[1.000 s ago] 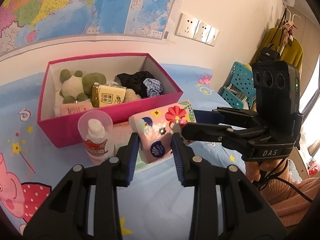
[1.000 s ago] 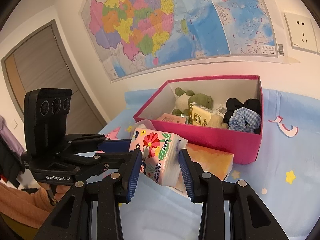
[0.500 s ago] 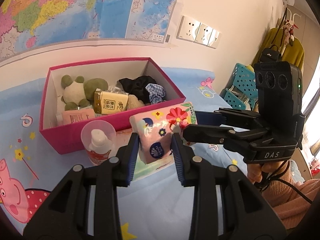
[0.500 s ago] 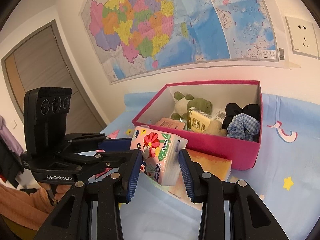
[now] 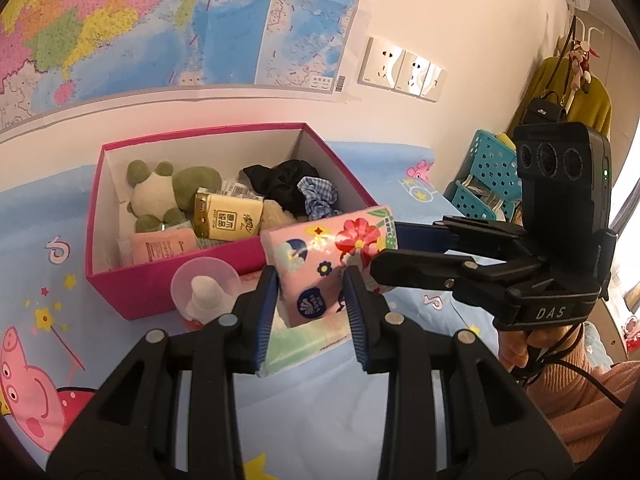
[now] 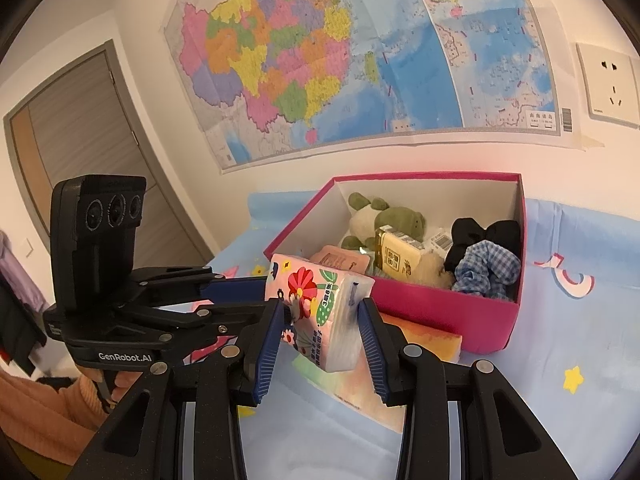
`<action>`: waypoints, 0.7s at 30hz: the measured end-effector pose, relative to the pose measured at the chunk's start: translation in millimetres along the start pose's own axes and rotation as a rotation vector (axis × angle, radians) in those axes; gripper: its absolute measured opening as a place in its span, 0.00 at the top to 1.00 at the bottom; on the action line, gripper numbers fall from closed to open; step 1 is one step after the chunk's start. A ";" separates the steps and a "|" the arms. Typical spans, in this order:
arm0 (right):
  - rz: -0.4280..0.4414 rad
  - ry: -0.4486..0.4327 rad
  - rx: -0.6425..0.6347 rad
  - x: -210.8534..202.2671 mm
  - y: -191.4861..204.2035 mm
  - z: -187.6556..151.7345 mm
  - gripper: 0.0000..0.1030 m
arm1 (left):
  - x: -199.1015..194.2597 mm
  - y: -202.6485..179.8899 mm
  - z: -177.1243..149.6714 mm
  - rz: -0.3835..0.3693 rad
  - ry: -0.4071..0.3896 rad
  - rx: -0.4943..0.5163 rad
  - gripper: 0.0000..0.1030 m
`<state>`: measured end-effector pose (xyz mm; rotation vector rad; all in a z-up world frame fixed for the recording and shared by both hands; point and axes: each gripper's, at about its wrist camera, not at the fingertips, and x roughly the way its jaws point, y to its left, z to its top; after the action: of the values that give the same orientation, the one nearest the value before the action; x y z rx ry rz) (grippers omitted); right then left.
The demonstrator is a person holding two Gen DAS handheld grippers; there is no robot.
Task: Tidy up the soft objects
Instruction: 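Lower the floral packet into the pink box with the right tool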
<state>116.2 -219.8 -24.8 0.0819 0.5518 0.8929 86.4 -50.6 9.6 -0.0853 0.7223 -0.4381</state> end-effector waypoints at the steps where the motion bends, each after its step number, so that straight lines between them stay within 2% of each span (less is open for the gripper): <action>1: 0.001 -0.001 0.000 0.3 0.1 0.9 0.62 | 0.1 0.6 0.8 0.000 -0.001 -0.001 0.65; 21: -0.001 -0.017 -0.003 2.7 0.1 8.0 0.62 | 1.3 6.1 10.5 0.010 -0.010 -0.007 0.66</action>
<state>121.4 -216.4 -19.0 0.0861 0.5348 0.8916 96.4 -46.4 15.3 -0.0900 0.7143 -0.4256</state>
